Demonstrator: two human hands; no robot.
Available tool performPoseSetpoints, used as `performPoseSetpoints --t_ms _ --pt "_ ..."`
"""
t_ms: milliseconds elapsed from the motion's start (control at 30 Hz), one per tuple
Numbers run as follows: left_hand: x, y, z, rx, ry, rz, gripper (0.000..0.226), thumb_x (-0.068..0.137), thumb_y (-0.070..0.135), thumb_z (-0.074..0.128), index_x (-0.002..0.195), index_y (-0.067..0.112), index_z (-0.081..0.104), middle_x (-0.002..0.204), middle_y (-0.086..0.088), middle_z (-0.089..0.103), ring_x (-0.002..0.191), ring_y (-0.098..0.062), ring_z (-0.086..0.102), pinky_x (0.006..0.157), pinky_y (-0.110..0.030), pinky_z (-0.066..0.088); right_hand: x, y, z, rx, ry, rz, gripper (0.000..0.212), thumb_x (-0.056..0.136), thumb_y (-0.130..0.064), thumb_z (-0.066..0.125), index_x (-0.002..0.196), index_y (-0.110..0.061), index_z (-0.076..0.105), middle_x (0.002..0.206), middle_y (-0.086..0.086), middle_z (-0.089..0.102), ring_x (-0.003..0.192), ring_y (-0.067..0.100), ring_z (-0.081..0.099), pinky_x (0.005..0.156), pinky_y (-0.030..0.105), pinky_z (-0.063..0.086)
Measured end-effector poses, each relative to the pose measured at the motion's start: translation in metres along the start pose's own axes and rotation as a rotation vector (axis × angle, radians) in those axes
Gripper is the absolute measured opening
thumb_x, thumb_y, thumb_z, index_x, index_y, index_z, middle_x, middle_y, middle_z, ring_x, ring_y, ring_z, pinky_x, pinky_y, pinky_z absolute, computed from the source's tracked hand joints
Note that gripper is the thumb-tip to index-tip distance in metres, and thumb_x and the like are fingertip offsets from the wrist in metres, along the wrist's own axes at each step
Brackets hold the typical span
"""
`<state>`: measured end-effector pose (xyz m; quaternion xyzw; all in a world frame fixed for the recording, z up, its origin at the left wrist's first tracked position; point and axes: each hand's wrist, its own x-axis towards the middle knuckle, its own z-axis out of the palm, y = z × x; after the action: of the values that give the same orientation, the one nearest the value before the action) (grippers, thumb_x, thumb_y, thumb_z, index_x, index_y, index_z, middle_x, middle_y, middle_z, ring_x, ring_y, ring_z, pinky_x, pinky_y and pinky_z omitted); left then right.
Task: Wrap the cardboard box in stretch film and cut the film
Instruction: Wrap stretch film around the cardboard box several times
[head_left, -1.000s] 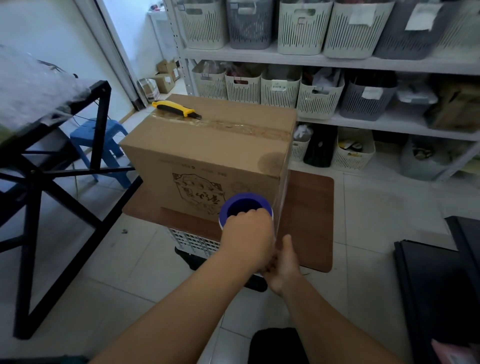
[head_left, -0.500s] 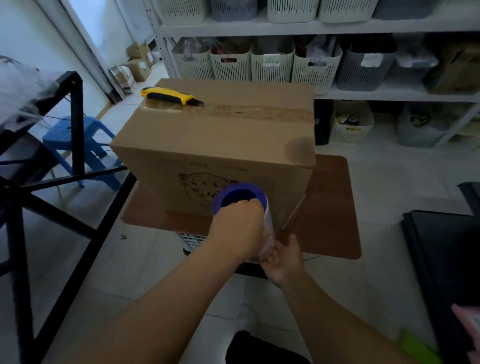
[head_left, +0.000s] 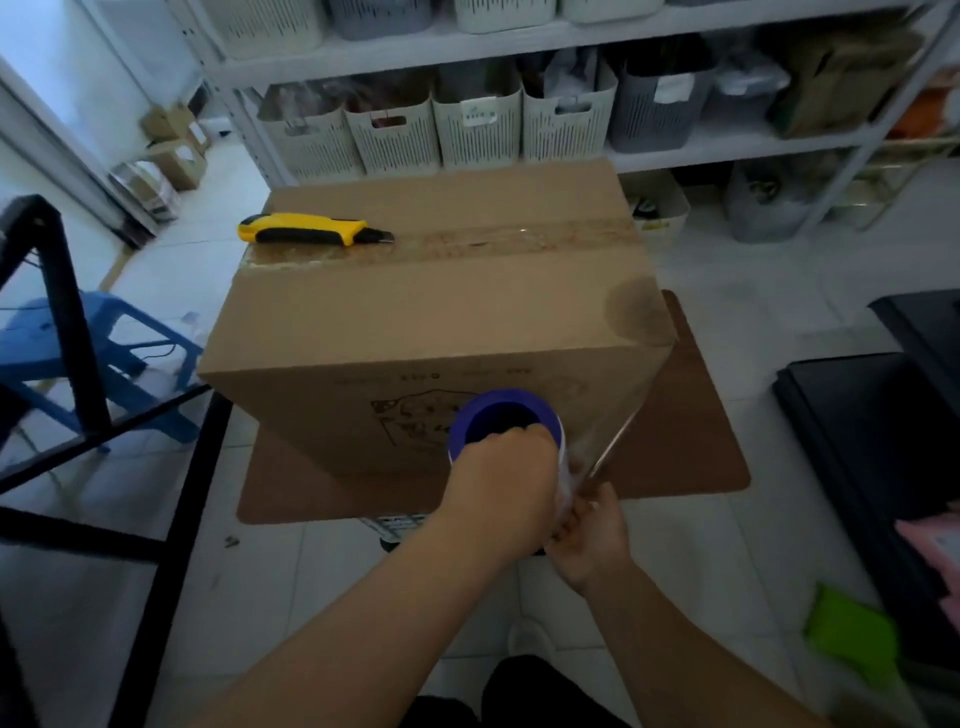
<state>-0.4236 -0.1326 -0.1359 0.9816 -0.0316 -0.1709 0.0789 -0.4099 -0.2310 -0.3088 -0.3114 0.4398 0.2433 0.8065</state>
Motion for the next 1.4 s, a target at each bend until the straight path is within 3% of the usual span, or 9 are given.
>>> performPoseSetpoints --t_ms 233,367,467,600,700,733,867,1000,1400 --pt "-0.012 -0.017 -0.009 0.071 -0.057 0.174 0.029 0.097 0.018 0.049 0.123 0.007 0.044 0.117 -0.012 0.056 0.102 -0.027 0.055 0.084 -0.038 0.048 -0.002 0.029 0.002 0.079 0.067 -0.081 0.066 0.096 -0.06 0.033 0.107 -0.003 0.065 0.098 0.017 0.073 0.102 0.03 0.064 0.1 0.042 0.046" --pt "-0.022 -0.035 -0.015 0.116 -0.065 0.329 0.027 0.097 0.016 0.047 0.122 0.006 0.045 0.118 -0.013 0.056 0.102 -0.028 0.055 0.083 -0.038 0.047 -0.008 0.061 0.007 0.151 0.136 -0.148 0.077 0.089 -0.068 0.037 0.121 -0.003 0.063 0.135 0.027 0.053 0.134 0.043 0.041 0.113 0.053 0.03" --pt "-0.03 -0.053 -0.019 0.162 -0.043 0.46 0.025 0.095 0.018 0.05 0.118 0.006 0.047 0.113 -0.012 0.058 0.098 -0.027 0.057 0.077 -0.036 0.046 -0.019 0.088 0.016 0.245 0.177 -0.183 0.085 0.087 -0.068 0.038 0.136 0.0 0.05 0.146 0.029 0.031 0.138 0.048 0.022 0.114 0.059 0.018" --pt "-0.038 -0.078 -0.023 0.167 -0.039 0.547 0.03 0.092 0.019 0.056 0.118 0.006 0.047 0.114 -0.012 0.059 0.099 -0.028 0.058 0.078 -0.037 0.046 -0.034 0.118 0.035 0.335 0.244 -0.201 0.091 0.087 -0.068 0.034 0.145 0.001 0.025 0.149 0.029 0.02 0.13 0.057 0.029 0.113 0.06 0.016" --pt "-0.041 -0.095 -0.025 0.162 -0.032 0.559 0.033 0.09 0.019 0.058 0.118 0.005 0.047 0.113 -0.012 0.059 0.099 -0.027 0.058 0.079 -0.037 0.048 -0.047 0.132 0.047 0.347 0.287 -0.242 0.085 0.092 -0.065 0.033 0.133 0.008 0.049 0.108 0.031 0.06 0.094 0.044 0.059 0.087 0.043 0.05" --pt "-0.042 -0.1 -0.025 0.161 -0.034 0.561 0.033 0.09 0.019 0.058 0.118 0.004 0.047 0.113 -0.012 0.059 0.099 -0.028 0.059 0.079 -0.037 0.048 -0.048 0.136 0.05 0.351 0.282 -0.266 0.082 0.094 -0.063 0.031 0.125 0.009 0.055 0.093 0.022 0.059 0.078 0.033 0.057 0.077 0.038 0.049" --pt "-0.045 -0.116 -0.03 0.142 -0.031 0.551 0.028 0.091 0.02 0.057 0.112 0.004 0.048 0.108 -0.012 0.06 0.095 -0.028 0.059 0.074 -0.034 0.045 -0.049 0.149 0.06 0.308 0.282 -0.306 0.071 0.097 -0.059 0.028 0.111 0.004 0.06 0.093 0.015 0.066 0.083 0.025 0.06 0.095 0.039 0.049" --pt "-0.046 -0.128 -0.032 0.123 -0.033 0.535 0.028 0.092 0.022 0.057 0.112 0.005 0.048 0.107 -0.011 0.06 0.094 -0.028 0.059 0.074 -0.034 0.046 -0.053 0.157 0.071 0.33 0.252 -0.295 0.062 0.099 -0.056 0.027 0.073 -0.006 0.055 0.061 0.008 0.057 0.062 0.021 0.051 0.069 0.033 0.046" --pt "-0.054 -0.197 -0.033 0.139 -0.021 0.756 0.037 0.089 0.022 0.061 0.119 0.005 0.048 0.11 -0.01 0.061 0.097 -0.024 0.059 0.079 -0.033 0.048 -0.06 0.222 0.116 0.502 0.267 -0.443 0.056 0.1 -0.054 0.028 0.093 -0.008 0.058 0.056 0.004 0.062 0.06 0.016 0.055 0.062 0.029 0.047"
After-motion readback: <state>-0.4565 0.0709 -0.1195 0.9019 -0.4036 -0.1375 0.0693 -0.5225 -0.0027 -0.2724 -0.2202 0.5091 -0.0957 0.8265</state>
